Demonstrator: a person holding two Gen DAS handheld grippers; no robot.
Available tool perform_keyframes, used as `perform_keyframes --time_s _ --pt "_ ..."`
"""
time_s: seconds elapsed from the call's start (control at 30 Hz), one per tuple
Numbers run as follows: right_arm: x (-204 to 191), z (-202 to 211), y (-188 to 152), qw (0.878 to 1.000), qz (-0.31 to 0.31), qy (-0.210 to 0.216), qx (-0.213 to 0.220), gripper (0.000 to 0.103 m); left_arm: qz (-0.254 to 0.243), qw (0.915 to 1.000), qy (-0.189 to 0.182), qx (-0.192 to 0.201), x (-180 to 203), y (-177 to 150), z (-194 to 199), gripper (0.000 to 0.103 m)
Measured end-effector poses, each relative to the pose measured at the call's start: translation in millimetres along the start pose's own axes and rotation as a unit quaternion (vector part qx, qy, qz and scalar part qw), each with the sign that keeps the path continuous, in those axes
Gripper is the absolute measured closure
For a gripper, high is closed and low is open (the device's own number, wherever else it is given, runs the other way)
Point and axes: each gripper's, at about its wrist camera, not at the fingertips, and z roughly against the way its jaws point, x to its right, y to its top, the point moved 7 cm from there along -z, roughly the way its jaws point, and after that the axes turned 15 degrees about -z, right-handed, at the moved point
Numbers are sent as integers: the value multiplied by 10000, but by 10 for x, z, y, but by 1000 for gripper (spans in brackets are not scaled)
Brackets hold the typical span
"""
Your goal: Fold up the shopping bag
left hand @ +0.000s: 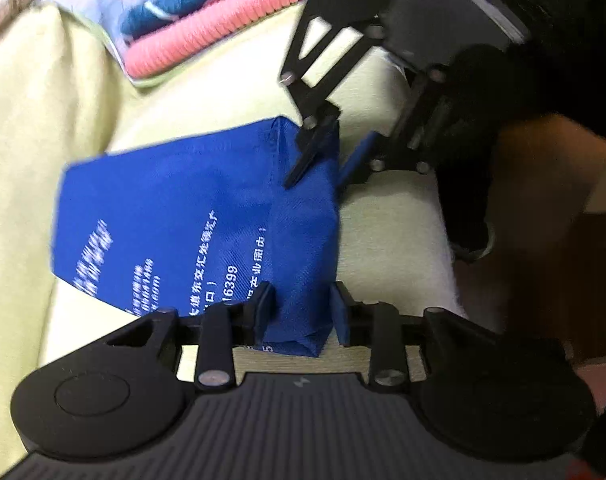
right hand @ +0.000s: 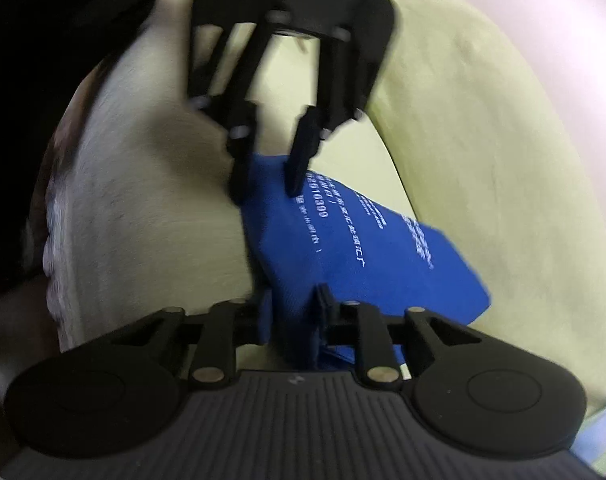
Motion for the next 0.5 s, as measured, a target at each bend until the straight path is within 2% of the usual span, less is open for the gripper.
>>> perform_keyframes --time_s 0.13,0.23,0.33,0.4,0.43,0.47,0.5 --pt "141 -27 44 9963 -773 312 -193 88 -532 9964 623 -214 191 53 31 61" --pt "391 -73 78 9771 -1878 875 -495 88 -651 9943 780 -337 208 80 -12 60" --pt "584 -130 104 9568 -2448 1347 -800 89 -318 9974 462 -457 111 96 -55 70" --pt "658 -163 115 9459 -2691 1547 -947 88 20 9986 110 -525 21 109 -64 80" --pt "699 -177 115 9383 -2861 1655 -1022 88 158 9984 -89 -527 -25 119 -63 81" --pt "734 -184 114 9278 -3067 1803 -1123 88 376 9973 -393 -483 -52 124 -32 82" --pt "760 -180 113 9124 -3330 2014 -1264 89 630 9946 -731 -387 -64 132 16 82"
